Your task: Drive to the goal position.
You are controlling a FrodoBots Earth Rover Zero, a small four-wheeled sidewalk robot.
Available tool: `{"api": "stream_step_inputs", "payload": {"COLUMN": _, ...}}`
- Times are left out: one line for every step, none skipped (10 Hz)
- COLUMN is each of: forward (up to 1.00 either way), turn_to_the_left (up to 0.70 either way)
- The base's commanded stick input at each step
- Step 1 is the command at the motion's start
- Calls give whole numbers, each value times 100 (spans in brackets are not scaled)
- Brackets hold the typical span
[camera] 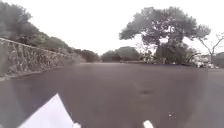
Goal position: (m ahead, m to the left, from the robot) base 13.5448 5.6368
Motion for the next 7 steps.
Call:
{"api": "stream_step_inputs", "payload": {"forward": 50, "turn_to_the_left": 0}}
{"api": "stream_step_inputs", "payload": {"forward": 50, "turn_to_the_left": 0}}
{"api": "stream_step_inputs", "payload": {"forward": 50, "turn_to_the_left": 0}}
{"api": "stream_step_inputs", "payload": {"forward": 50, "turn_to_the_left": 0}}
{"api": "stream_step_inputs", "payload": {"forward": 50, "turn_to_the_left": 0}}
{"api": "stream_step_inputs", "payload": {"forward": 50, "turn_to_the_left": 0}}
{"api": "stream_step_inputs", "payload": {"forward": 50, "turn_to_the_left": 0}}
